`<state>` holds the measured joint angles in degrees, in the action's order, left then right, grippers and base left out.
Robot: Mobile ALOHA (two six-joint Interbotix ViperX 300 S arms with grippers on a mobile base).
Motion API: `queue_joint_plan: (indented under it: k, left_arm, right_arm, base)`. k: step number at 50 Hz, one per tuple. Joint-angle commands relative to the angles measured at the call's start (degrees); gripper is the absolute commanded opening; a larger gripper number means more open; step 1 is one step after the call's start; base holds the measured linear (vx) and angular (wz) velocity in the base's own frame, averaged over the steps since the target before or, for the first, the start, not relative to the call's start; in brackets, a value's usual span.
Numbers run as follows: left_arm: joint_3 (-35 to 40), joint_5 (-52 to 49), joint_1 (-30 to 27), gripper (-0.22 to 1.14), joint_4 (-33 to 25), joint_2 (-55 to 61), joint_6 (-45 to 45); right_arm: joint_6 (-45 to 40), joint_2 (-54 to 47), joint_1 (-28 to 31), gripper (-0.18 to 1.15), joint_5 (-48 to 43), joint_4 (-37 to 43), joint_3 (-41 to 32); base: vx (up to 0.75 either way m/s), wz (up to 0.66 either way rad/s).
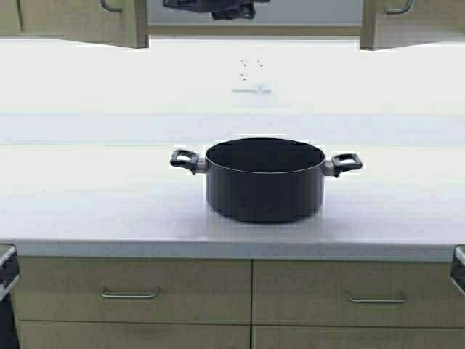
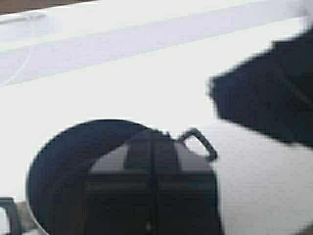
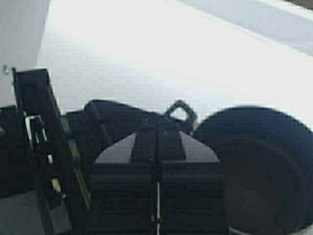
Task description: Open the cabinet, put the pot inside, then close it
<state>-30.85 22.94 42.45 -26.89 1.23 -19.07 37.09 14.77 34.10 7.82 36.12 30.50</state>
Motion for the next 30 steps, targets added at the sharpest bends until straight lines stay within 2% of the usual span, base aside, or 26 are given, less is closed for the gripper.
queue_joint_plan:
  k: [1,12,30]
  left_arm:
    - [3.5,0.6,-3.0,0.03,0.1,1.8,0.1]
    - [1.0,0.8,-6.9,0.03,0.2,1.1,-0.3]
    - [-11.4,1.1,-12.0,0.03,0.1,-9.1,-0.4]
  right_arm:
    - [-0.1,-1.6,-2.5,0.05,-0.7,-0.1,-1.8]
    - [0.0,-0.9,-7.9,0.05,-0.4,-0.4,1.1]
    - [-0.1,9.8,-17.5,0.06,0.0,-1.1,10.4]
  base:
    - [0.0,0.0]
    - [0.0,0.0]
    - [0.0,0.0]
